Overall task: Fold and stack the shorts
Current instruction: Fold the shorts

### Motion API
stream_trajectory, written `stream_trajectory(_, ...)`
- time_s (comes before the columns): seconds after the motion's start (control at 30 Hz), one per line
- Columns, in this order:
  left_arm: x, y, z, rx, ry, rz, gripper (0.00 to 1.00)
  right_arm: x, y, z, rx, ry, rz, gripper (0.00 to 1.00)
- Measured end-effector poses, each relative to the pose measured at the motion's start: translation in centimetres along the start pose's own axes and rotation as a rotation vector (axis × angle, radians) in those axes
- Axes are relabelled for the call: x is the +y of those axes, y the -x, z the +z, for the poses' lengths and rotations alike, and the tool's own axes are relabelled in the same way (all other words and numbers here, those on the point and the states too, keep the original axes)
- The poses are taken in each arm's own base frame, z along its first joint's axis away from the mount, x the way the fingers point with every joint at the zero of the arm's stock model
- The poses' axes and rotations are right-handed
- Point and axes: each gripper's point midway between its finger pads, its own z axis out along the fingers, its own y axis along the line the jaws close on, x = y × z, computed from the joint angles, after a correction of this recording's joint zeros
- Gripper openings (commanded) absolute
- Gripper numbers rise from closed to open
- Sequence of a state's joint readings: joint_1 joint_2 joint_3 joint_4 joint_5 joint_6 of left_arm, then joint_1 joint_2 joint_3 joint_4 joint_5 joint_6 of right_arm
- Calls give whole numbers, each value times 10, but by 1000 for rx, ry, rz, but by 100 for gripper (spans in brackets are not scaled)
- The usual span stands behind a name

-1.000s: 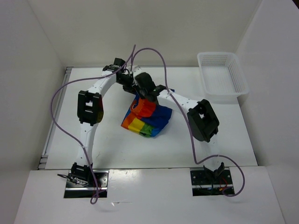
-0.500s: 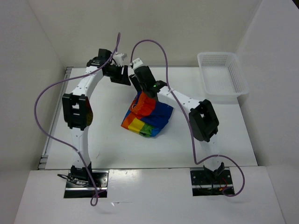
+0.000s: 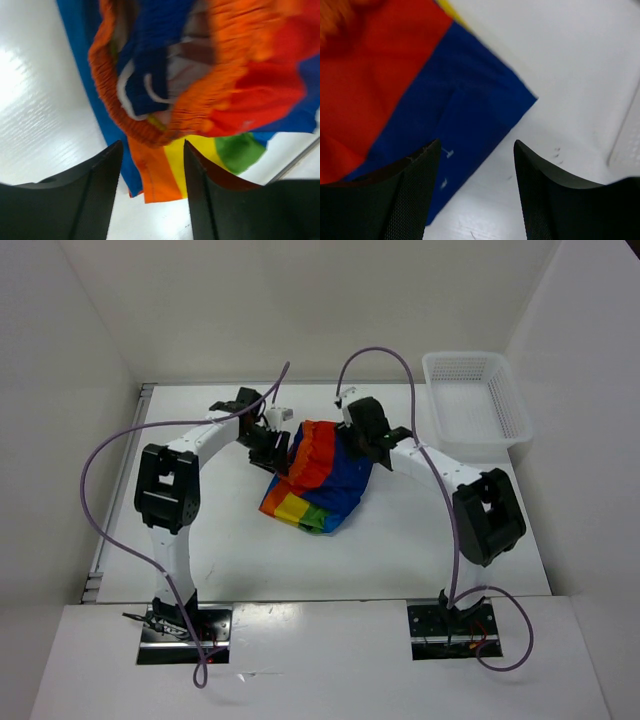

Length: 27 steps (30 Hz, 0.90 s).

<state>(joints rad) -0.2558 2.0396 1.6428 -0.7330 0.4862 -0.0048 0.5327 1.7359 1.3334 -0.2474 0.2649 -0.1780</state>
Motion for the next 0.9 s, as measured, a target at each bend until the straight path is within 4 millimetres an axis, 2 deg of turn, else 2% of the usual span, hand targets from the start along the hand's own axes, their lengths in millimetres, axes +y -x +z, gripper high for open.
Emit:
stream_trajectory(0.07,7,-11,8,33,13,-20,61,-1,-31,6,82,16,-5,65)
stream_trajectory(0.1,8,-13,10,38,13,-25,63,-3,-40,9,108,22,3,65)
stream_trajectory(0.2,5,-13,11,38,-4,-22,64,-20,-45,23,125,24,73,65)
stream_trajectory(0.3,-2,-11,12,29,-39,-15,64,-52,-47,44,129,13,191,65)
stream_trajectory(0.4,-7,-10,13,22,-66,-11,65,-71,-61,59,154,35,300,68)
stream_trajectory(0.47,-10,-12,14,24,-78,-10,65,-68,-73,65,181,81,360,71)
stream_trajectory(0.57,-12,-15,15,32,-84,-10,64,-53,-84,73,215,157,433,71)
stream_trajectory(0.6,-13,-16,16,34,-85,-9,62,-48,-88,75,227,178,456,71)
stream_trajectory(0.73,-19,-18,20,45,-101,-3,45,-35,-97,83,262,240,529,71)
stream_trajectory(0.77,-21,-19,22,51,-107,-1,37,-34,-98,84,267,248,548,72)
stream_trajectory(0.83,-25,-23,28,68,-121,3,28,-31,-98,87,274,265,585,72)
stream_trajectory(0.87,-27,-26,32,79,-128,0,24,-30,-98,88,278,270,600,69)
stream_trajectory(0.9,-28,-28,35,89,-137,-2,15,-29,-99,89,283,275,619,63)
